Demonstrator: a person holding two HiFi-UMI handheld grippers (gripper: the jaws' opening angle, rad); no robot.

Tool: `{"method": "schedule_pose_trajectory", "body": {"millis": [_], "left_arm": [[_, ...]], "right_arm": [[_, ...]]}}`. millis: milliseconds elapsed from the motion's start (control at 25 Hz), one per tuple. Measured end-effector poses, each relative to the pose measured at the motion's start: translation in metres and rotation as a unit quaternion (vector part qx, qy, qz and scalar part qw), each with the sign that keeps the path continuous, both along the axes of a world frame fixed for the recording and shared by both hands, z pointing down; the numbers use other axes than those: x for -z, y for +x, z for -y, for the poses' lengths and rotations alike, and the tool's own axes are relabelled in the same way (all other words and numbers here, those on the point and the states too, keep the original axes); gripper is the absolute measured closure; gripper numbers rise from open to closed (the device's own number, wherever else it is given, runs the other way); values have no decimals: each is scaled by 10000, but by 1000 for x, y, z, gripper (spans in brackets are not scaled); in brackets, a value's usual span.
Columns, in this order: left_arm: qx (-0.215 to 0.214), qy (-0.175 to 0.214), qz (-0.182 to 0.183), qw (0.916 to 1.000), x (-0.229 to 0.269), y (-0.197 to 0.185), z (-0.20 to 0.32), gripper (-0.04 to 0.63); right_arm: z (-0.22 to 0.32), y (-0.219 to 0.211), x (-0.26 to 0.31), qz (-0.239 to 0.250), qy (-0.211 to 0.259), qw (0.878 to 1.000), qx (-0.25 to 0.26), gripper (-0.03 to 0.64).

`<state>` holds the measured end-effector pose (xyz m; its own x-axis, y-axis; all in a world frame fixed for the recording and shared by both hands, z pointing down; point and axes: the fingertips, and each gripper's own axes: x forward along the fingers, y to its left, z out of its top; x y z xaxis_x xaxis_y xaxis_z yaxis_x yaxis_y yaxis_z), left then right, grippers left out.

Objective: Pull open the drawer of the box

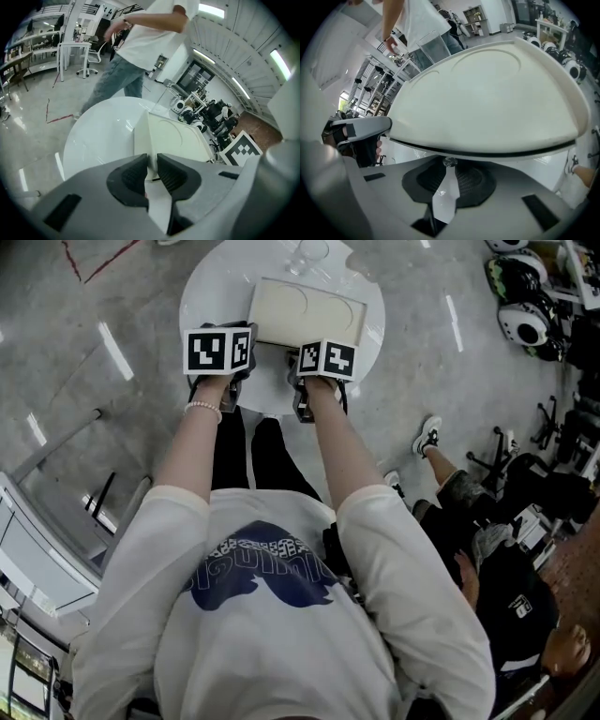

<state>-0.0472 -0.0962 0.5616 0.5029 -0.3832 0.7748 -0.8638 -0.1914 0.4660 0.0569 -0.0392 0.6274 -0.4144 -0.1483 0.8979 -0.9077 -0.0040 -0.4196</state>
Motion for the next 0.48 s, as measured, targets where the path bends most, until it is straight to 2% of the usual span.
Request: {"method": "schedule_pose_trajectory", "body": {"millis": [480], "left_arm": [[58,-7,-9,10000,0,-1,-1,522]], "right_arm": [[-25,-3,1,83,5,10000,-15,563]]}}
